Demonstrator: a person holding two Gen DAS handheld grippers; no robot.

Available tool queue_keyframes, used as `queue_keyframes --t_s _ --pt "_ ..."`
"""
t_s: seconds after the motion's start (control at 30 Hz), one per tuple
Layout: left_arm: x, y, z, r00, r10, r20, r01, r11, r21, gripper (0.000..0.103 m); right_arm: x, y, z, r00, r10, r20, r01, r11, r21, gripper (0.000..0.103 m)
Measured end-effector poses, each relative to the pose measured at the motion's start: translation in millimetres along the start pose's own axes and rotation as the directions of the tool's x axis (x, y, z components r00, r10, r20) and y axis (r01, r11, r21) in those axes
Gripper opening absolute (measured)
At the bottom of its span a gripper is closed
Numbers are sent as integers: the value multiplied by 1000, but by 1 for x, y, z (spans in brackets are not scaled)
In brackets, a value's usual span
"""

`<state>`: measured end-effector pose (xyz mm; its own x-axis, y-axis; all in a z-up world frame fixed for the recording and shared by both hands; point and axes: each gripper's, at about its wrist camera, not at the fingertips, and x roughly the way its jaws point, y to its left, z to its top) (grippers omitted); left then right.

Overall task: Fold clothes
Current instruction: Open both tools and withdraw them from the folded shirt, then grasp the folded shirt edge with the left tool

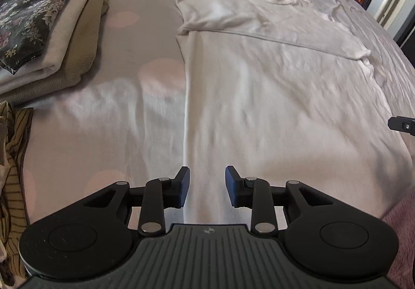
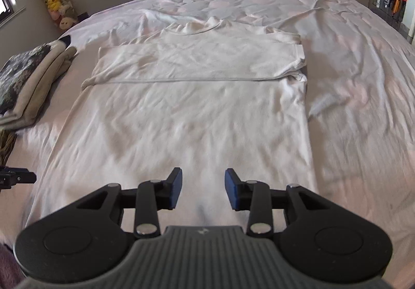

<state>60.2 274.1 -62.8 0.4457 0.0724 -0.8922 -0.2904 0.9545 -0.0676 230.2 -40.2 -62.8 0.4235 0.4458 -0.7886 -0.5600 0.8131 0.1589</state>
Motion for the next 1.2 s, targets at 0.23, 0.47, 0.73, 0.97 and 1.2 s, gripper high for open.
queue_keyframes --t_s 0.23,0.47,0.73,0.97,1.2 --pt "-19 -61 -31 1000 -20 15 15 955 295 42 -9 48 -40 994 -6 -106 -12 986 -168 49" --pt "-18 -101 -53 999 -35 -9 34 847 530 43 -21 59 -46 995 -45 -86 25 974 -227 49" --pt "-6 -120 -79 999 -40 22 7 599 801 46 -38 59 -47 999 -36 -41 28 986 -165 53" --pt "14 -110 -101 999 -5 -38 36 445 895 50 -30 61 -46 996 -73 -58 62 981 -183 53" --pt "26 -124 -123 997 58 47 -62 298 953 53 -27 56 -47 996 -74 -56 63 982 -178 54"
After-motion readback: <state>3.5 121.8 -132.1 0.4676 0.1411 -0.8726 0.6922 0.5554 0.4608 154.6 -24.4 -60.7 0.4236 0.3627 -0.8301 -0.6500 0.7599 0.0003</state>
